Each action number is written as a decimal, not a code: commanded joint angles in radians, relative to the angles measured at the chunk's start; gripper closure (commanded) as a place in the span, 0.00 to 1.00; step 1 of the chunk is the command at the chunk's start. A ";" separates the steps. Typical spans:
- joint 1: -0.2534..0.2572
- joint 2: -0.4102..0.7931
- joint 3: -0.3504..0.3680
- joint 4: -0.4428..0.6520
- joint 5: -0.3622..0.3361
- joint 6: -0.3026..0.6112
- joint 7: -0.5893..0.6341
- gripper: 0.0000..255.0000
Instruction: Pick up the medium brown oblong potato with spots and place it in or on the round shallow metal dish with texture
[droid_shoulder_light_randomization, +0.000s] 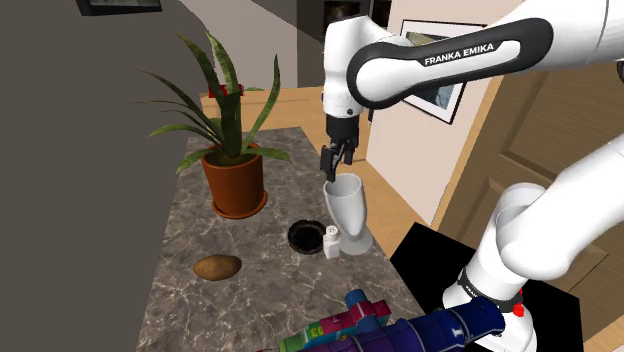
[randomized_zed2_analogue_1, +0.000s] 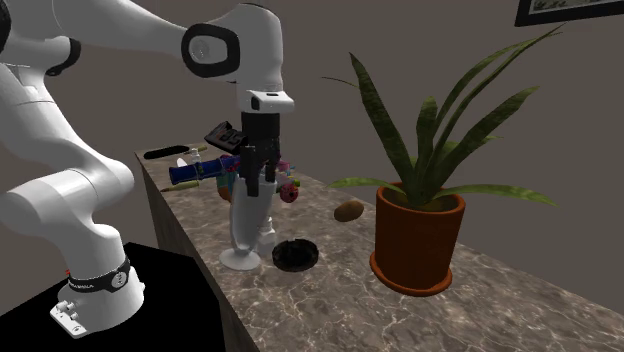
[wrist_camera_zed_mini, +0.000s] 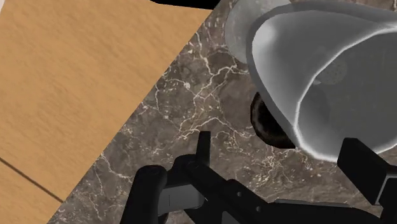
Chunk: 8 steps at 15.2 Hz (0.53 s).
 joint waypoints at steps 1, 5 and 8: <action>0.013 0.074 0.028 0.017 0.000 -0.009 0.018 0.00; 0.037 0.197 0.076 0.090 -0.012 0.051 0.058 0.00; 0.054 0.292 0.110 0.155 -0.032 0.088 0.090 0.00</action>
